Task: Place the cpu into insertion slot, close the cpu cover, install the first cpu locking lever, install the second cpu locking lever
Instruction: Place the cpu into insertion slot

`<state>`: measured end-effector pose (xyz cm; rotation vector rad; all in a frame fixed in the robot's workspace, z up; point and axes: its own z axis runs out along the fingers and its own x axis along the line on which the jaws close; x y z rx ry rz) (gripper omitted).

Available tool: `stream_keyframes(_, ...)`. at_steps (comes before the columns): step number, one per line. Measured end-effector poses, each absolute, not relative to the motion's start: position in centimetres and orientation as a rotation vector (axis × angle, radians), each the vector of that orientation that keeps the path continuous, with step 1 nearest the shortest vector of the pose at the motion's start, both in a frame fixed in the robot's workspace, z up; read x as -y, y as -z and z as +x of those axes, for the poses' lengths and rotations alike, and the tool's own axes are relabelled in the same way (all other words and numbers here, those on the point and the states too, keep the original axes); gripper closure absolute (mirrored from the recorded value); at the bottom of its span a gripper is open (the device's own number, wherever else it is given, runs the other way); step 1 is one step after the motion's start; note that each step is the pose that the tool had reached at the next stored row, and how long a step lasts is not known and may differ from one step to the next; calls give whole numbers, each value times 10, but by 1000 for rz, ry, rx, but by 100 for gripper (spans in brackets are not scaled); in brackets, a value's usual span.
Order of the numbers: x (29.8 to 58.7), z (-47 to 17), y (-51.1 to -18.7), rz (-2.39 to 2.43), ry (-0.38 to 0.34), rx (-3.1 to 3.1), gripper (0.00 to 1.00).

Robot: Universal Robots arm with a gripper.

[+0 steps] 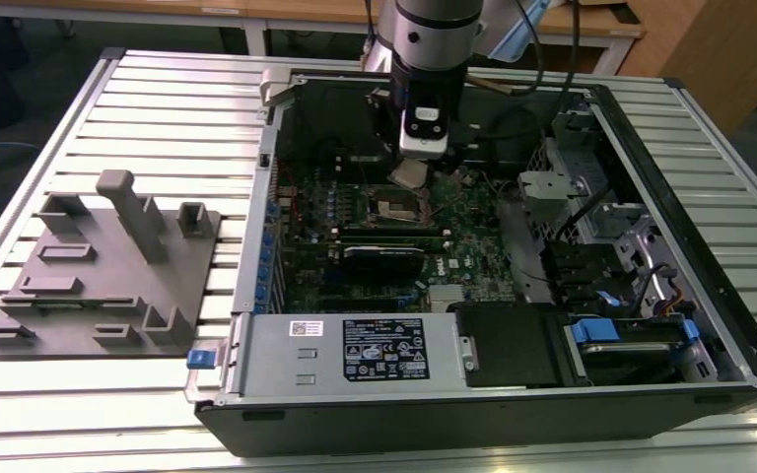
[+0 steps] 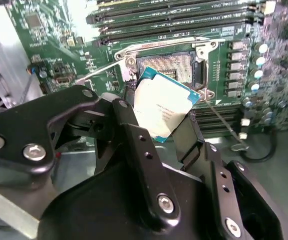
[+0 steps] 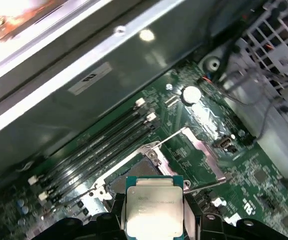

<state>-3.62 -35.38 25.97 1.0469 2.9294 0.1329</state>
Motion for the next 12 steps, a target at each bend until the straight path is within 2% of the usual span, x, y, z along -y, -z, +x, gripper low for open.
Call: stream_keyframes(12, 354, -36, -259, 1355, -127, -2790, 46)
